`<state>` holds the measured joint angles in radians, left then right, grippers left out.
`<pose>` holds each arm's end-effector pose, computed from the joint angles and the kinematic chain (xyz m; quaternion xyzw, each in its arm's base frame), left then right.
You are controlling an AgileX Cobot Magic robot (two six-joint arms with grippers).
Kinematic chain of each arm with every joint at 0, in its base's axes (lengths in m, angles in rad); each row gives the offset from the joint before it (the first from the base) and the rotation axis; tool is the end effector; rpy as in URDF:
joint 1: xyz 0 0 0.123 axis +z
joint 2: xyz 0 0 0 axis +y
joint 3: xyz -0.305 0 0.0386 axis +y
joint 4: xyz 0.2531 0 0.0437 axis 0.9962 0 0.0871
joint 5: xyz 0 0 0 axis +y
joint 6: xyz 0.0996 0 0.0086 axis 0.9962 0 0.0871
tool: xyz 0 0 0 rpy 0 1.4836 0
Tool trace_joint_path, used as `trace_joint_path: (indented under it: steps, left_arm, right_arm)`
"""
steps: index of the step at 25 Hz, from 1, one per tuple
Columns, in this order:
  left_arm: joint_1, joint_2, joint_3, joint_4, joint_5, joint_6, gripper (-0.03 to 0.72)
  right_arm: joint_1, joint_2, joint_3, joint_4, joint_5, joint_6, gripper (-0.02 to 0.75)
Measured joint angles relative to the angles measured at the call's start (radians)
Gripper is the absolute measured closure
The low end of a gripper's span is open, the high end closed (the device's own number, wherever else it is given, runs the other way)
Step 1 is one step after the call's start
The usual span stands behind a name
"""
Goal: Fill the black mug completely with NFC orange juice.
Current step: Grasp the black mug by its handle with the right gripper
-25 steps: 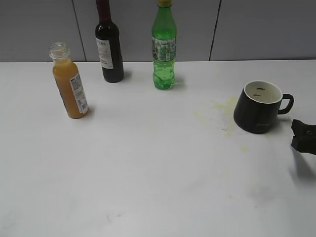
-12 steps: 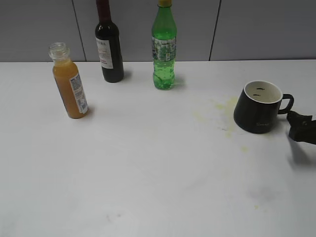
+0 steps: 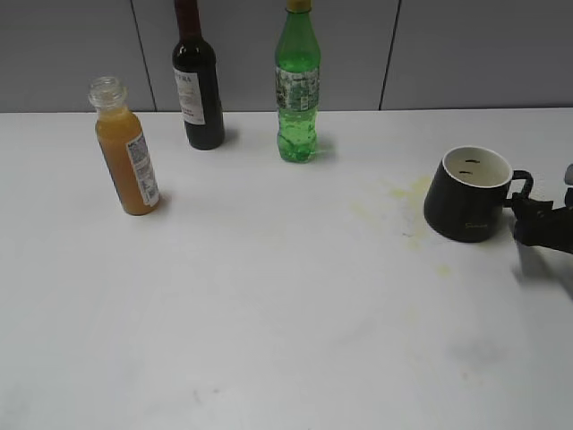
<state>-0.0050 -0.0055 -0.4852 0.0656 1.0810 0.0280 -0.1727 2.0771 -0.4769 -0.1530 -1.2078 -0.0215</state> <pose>-0.0151 0.0059 0.2696 0.0128 0.8603 0.0386 0.5082 0.3099 -0.0396 0.0865 -0.0032 0.8066 -0.0158 0.5909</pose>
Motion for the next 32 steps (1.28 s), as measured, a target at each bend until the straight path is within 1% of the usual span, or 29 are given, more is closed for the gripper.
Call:
trace_joint_path:
  steps: [4,13,21,32]
  left_arm:
    - [0.0,0.0,0.0,0.0,0.0,0.0,0.452]
    - [0.0,0.0,0.0,0.0,0.0,-0.001,0.452]
    - [0.0,0.0,0.0,0.0,0.0,-0.001,0.452]
    - [0.0,0.0,0.0,0.0,0.0,-0.001,0.452]
  right_arm:
    - [-0.002,0.001,-0.031,-0.003,0.0,0.0,0.147]
    - [-0.02,0.042,-0.079,-0.052,0.0,0.013,0.147]
    - [-0.02,0.076,-0.104,-0.056,-0.007,0.021,0.147]
    - [-0.021,0.118,-0.185,-0.085,-0.007,0.045,0.147]
